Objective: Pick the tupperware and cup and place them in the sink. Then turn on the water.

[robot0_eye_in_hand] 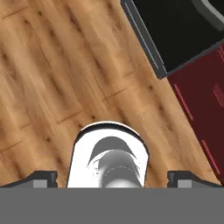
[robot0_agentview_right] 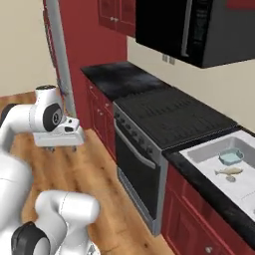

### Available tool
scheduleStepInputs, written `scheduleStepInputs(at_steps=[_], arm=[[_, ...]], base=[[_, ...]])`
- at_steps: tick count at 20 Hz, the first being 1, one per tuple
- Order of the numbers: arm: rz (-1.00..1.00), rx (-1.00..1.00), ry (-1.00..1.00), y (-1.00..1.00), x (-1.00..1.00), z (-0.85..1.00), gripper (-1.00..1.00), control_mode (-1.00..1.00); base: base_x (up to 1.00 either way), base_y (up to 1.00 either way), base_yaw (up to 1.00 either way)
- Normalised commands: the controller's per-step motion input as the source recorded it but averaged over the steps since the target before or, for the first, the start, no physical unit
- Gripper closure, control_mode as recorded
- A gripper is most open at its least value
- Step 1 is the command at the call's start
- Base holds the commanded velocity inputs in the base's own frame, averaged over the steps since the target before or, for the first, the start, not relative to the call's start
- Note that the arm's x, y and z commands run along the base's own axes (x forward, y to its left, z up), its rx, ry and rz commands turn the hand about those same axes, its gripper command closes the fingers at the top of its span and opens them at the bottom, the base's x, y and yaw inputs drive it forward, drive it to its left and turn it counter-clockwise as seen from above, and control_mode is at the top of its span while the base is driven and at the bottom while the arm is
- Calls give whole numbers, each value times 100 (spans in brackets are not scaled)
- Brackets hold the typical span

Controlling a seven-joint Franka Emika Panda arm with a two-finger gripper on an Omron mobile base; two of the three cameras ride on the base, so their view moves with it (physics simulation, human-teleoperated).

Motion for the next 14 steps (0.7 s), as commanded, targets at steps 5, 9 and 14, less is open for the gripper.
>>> scheduleStepInputs(at_steps=[5,9,14], arm=[[0,0,0,0,0,0,-100,100],[0,0,0,0,0,0,-100,100],[0,0,0,0,0,0,-100,100]], base=[[0,0,100],[0,0,100],[0,0,100]])
